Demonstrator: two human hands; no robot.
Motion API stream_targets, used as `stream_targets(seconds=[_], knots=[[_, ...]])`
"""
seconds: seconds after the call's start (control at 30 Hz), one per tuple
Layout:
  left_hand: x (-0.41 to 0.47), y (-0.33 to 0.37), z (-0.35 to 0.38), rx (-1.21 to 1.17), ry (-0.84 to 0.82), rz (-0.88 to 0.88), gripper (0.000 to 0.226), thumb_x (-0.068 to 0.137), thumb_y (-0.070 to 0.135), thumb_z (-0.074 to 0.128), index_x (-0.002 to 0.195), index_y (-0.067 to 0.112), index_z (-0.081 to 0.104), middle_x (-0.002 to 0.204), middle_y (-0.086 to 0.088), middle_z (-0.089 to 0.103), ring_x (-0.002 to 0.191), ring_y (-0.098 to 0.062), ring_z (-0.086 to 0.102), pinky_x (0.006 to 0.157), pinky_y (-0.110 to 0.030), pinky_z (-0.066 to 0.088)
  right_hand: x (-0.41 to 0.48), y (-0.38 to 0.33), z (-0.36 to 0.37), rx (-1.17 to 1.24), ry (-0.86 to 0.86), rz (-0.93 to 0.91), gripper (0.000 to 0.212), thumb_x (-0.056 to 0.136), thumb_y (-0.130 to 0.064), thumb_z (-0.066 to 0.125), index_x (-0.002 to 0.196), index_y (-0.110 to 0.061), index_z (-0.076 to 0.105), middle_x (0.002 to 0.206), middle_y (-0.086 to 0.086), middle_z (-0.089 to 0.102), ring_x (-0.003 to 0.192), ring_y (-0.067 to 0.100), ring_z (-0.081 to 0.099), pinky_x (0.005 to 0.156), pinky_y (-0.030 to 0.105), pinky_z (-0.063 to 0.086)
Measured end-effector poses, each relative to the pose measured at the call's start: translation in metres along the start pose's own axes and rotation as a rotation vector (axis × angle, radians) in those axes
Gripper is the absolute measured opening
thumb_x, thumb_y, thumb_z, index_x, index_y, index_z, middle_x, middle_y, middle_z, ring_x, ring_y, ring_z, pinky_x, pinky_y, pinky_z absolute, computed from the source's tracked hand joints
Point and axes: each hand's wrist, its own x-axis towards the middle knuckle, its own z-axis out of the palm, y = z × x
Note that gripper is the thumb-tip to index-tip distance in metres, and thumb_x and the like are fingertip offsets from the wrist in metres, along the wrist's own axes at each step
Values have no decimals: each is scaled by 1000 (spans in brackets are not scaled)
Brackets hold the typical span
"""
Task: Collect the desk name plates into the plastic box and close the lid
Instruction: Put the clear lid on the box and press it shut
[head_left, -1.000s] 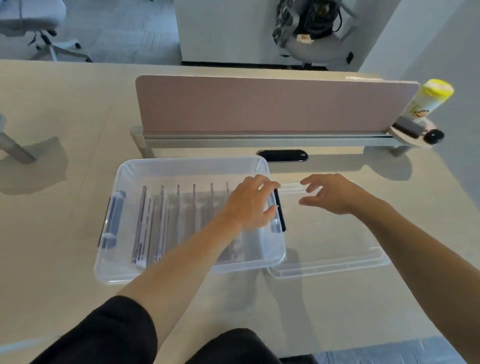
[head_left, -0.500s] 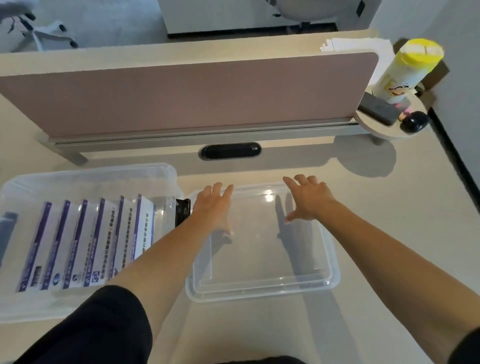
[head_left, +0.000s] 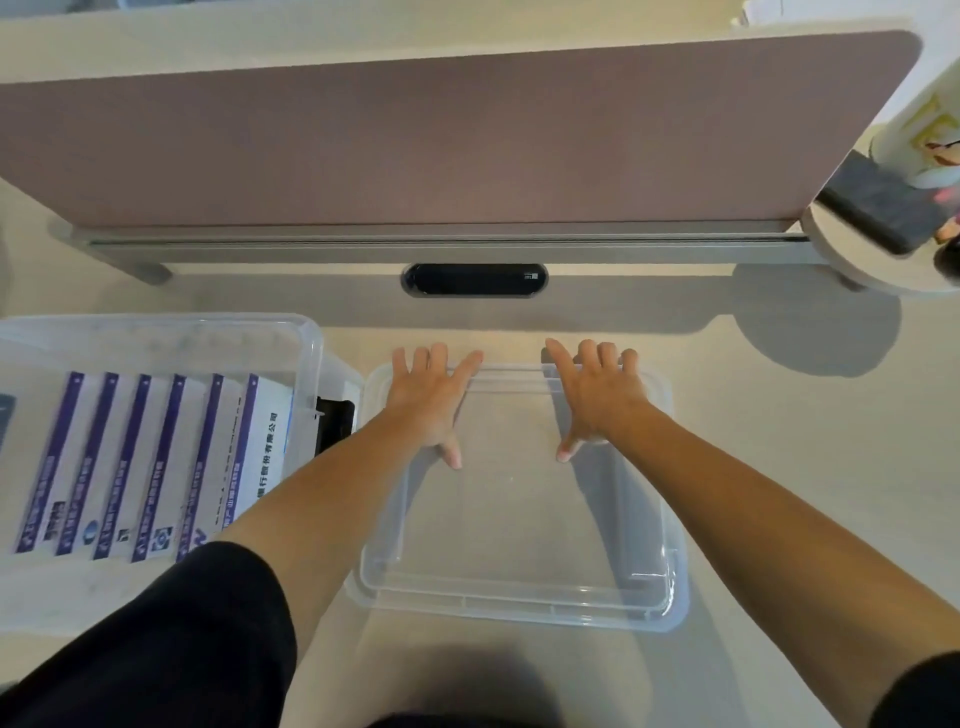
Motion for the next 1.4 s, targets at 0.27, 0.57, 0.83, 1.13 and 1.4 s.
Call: stream_targets(seconds=[0.27, 0.57, 0.83, 1.13, 1.4], knots=[[-1, -3, -26, 32, 9, -16, 128, 24, 76, 81, 133, 27, 35, 118, -7, 44, 112, -28, 41, 99, -45, 33, -3, 5, -16, -16, -37, 41, 118, 44, -83, 76, 134, -21, 32, 128, 12, 42, 120, 33, 41, 106, 52, 32], [-59, -6, -115, 8, 428, 11, 97, 49, 70, 83, 121, 16, 45, 113, -5, 55, 102, -26, 55, 90, -39, 43, -92, 29, -103, -44, 378, 109, 89, 65, -72, 75, 121, -11, 42, 115, 9, 59, 108, 31, 59, 96, 43, 44], [-165, 20, -130, -39, 709, 147, 75, 79, 80, 38, 122, 20, 51, 109, -8, 54, 97, -28, 52, 87, -42, 40, -215, 16, -107, 20, 554, 165, 81, 76, -81, 52, 124, -16, 46, 118, 11, 56, 109, 32, 54, 93, 45, 42], [-257, 42, -38, -198, 695, 208, 59, 94, 65, 32, 113, 17, 61, 106, -8, 59, 100, -32, 54, 81, -41, 39, -307, -61, -18, 114, 573, 291, 60, 98, -60, 22, 123, -17, 57, 119, 14, 57, 109, 37, 52, 92, 46, 38], [-309, 45, 45, -316, 528, 294, 57, 76, 79, 53, 89, 24, 54, 93, 10, 55, 91, -15, 50, 69, -30, 37, -366, -110, 58, 128, 409, 98, 53, 97, -57, 43, 129, -17, 53, 126, 1, 55, 116, 24, 53, 89, 37, 45]])
